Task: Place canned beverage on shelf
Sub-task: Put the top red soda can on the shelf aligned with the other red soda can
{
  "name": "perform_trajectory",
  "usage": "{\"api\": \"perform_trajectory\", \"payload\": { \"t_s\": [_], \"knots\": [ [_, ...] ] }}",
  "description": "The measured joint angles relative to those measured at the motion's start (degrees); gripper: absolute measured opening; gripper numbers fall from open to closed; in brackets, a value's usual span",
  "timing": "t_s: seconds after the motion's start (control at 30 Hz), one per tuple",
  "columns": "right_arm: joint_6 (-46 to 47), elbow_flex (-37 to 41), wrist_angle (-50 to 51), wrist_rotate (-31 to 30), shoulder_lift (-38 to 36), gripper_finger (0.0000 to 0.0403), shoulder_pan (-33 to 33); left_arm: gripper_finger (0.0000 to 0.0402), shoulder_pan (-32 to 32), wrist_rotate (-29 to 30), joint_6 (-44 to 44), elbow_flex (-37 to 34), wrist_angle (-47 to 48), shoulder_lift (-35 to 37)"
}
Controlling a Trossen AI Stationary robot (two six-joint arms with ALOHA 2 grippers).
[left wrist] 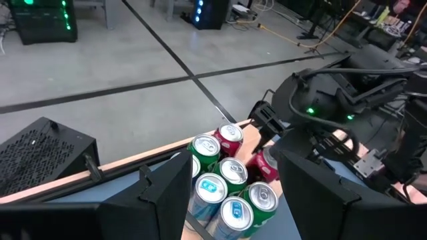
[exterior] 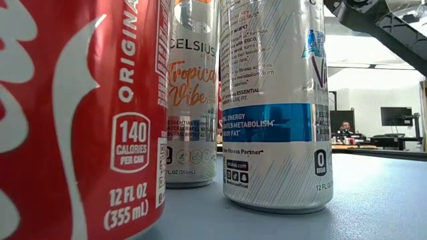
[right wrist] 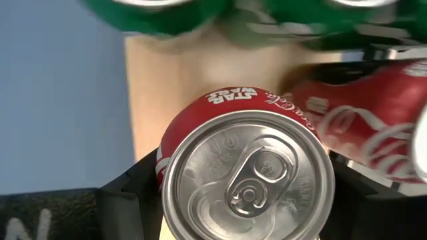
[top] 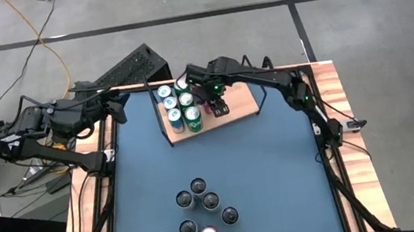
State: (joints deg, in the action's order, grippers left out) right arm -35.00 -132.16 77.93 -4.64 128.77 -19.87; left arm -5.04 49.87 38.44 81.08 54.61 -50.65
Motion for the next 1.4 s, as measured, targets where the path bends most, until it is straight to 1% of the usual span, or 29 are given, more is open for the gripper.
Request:
{"api": "perform_trajectory", "payload": {
  "t_s": [0.2, 0.33, 0.53, 0.7, 1.03, 1.13, 1.4],
  "knots": [
    [-1.49, 0.00, -0.62, 0.85, -0.02, 0.0271, -0.91, 0.0206, 0.00, 0.35, 0.22, 0.00, -0.01, 0.02],
    [-1.57, 0.00, -1.92, 3.30, -0.02, 0.0271, -0.94, 0.0206, 0.00, 0.35, 0.41, 0.00, -0.02, 0.00],
    [-3.02, 0.04, -2.29, 3.44, -0.02, 0.0272, -0.91, 0.0206, 0.00, 0.44, 1.35, 0.00, 0.00, 0.00],
    [-3.15, 2.43, -3.64, 3.44, -0.06, 0.0286, -0.92, 0.0206, 0.00, 0.44, 1.75, 0.00, -0.01, 0.00],
    [-1.60, 3.17, -5.76, 3.42, -0.04, 0.0294, -0.99, 0.0206, 0.00, 0.46, 1.90, 0.00, -0.01, 0.01],
    [-0.02, 3.19, -5.49, 3.43, -0.04, 0.0304, -1.28, 0.0206, 0.00, 0.46, 1.90, 0.00, 0.00, 0.00],
    [2.48, 3.17, -5.67, 3.34, -0.15, 0.0349, -1.68, 0.0206, 0.00, 0.46, 1.90, 0.00, 0.40, 0.00]
  ]
}}
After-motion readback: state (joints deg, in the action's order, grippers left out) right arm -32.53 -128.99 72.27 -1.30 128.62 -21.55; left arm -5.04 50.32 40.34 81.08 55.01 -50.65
